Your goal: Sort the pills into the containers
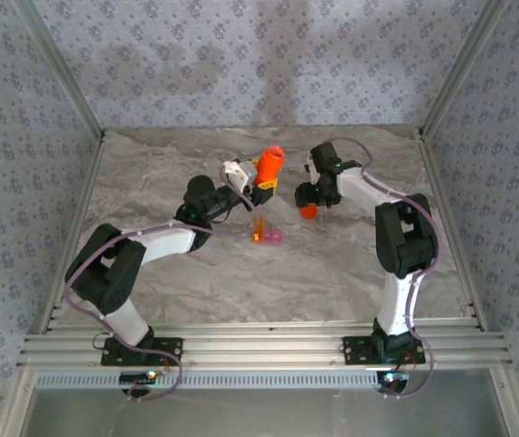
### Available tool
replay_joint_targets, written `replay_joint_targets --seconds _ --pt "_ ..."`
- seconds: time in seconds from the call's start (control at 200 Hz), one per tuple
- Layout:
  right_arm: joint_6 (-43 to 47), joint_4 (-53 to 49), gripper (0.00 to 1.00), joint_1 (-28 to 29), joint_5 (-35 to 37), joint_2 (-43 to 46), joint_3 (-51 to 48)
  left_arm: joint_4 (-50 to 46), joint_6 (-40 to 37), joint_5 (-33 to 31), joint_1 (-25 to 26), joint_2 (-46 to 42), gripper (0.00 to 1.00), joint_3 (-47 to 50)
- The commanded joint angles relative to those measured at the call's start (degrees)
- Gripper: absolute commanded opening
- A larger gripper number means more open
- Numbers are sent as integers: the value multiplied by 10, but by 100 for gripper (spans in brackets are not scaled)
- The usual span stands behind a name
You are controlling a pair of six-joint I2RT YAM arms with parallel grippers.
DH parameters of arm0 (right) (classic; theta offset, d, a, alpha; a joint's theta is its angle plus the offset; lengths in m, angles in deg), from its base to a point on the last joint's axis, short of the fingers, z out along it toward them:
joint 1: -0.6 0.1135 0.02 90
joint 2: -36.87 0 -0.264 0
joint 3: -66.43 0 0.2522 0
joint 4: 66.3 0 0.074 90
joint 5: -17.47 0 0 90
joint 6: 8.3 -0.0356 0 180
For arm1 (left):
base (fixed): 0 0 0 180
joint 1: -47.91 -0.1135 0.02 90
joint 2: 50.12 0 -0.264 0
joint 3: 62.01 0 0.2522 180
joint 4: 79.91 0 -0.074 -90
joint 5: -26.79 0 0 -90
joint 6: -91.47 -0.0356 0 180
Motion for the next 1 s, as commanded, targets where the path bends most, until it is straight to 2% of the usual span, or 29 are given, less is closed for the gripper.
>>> replay_joint_targets --seconds 0.0,0.375,0.995 --pt "15 -24 70 5 22 -16 17 15 3 15 -3 -10 0 7" --pt "23 -48 70 23 47 -52 32 13 4 11 -8 -15 0 15" --pt "24 -45 63 20 43 -71 37 11 8 20 -10 -7 0 11"
